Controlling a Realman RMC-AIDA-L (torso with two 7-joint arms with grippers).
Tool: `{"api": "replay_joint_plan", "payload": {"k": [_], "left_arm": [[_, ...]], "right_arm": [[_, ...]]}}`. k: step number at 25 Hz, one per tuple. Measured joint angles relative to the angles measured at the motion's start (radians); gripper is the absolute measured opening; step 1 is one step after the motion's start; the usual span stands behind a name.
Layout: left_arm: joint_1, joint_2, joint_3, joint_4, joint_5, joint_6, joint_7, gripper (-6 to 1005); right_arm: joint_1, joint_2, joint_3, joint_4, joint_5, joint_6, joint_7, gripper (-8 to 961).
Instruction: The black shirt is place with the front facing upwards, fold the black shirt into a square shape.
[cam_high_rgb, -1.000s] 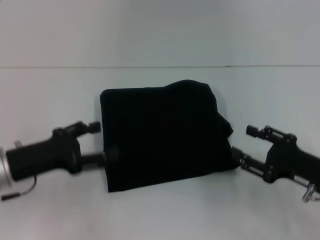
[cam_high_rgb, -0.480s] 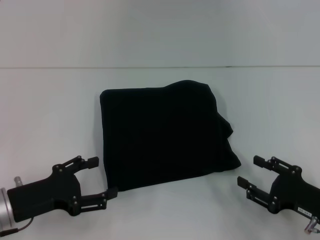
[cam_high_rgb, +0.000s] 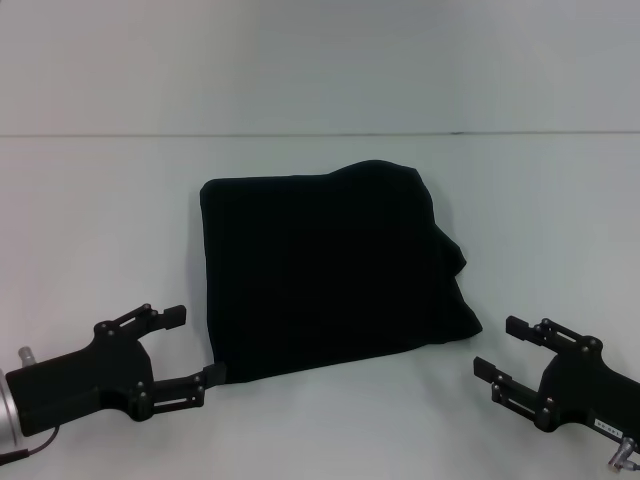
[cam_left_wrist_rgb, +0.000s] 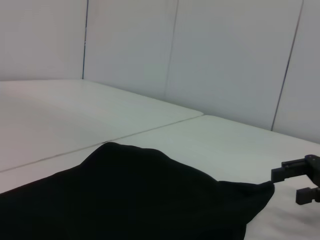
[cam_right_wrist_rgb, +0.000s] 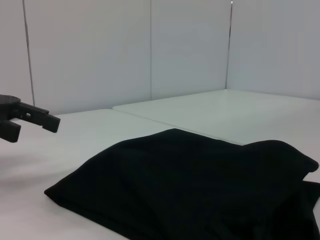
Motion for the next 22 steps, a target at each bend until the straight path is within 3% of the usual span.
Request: {"api": "replay_joint_plan", "payload": {"k": [22], "left_arm": [[-0.003,-0.008,0.001,-0.008,-0.007,-0.009,0.001,952]], "right_arm": [[0.004,0.002,0.014,0.006,0.006,-0.011,0.005,698]]}}
